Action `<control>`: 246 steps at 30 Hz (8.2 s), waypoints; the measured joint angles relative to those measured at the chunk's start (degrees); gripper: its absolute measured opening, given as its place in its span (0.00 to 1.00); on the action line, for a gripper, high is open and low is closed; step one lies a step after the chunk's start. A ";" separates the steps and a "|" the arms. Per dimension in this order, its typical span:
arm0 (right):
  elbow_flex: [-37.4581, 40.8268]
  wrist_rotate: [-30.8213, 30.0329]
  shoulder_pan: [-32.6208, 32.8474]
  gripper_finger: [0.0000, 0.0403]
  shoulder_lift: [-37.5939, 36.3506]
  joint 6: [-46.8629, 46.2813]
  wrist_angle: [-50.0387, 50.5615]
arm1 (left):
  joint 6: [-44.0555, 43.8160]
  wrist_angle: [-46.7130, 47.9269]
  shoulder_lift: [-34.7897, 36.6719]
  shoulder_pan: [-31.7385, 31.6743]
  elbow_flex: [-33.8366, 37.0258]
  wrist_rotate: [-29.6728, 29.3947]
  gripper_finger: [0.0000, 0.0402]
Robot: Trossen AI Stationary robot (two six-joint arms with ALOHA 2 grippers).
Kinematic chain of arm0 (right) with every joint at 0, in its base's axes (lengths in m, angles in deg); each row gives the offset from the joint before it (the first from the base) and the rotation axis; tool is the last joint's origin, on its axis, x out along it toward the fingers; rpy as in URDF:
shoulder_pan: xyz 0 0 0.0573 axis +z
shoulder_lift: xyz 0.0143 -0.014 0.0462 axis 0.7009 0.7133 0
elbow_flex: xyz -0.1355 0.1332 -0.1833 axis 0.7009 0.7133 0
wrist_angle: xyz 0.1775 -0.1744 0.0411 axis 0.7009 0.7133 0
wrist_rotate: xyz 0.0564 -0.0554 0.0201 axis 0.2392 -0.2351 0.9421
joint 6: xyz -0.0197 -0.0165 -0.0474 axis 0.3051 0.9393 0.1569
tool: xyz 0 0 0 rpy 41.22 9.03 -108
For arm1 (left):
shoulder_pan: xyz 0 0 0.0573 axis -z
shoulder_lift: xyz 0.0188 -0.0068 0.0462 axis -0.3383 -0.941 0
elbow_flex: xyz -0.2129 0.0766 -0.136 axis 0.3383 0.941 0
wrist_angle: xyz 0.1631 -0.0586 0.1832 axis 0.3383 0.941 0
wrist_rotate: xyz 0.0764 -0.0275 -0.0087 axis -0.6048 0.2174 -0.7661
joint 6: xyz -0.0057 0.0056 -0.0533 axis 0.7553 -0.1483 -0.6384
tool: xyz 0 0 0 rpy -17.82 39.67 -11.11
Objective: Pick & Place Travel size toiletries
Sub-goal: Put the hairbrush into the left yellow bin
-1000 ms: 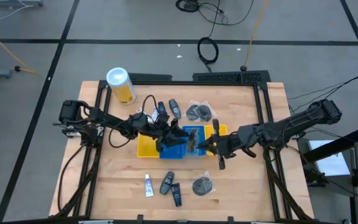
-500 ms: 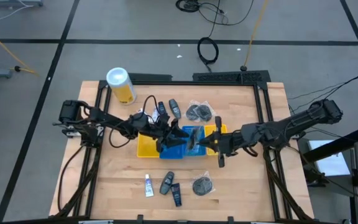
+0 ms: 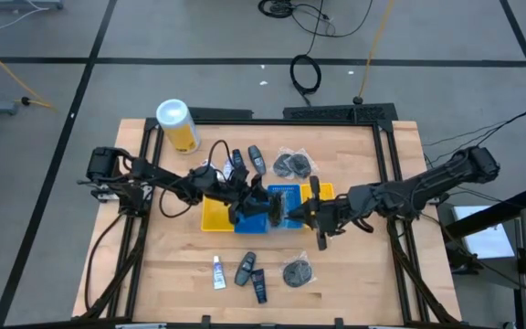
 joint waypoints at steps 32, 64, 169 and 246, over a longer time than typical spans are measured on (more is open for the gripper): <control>-0.06 -11.90 0.02 0.06 -0.69 -12.15 12.21 | 0.88 1.41 0.30 -1.22 0.00 7.01 0.04; -0.04 -11.92 -0.04 0.24 -0.77 -22.80 24.46 | -7.40 88.94 29.46 6.54 -0.06 -32.76 0.04; 16.83 4.84 10.52 0.23 21.39 -73.76 5.06 | 7.03 72.50 29.29 12.83 0.00 -34.12 0.30; 15.01 -1.62 7.27 0.00 0.17 -43.89 -7.17 | 13.58 56.75 29.27 12.83 -0.04 -30.05 0.30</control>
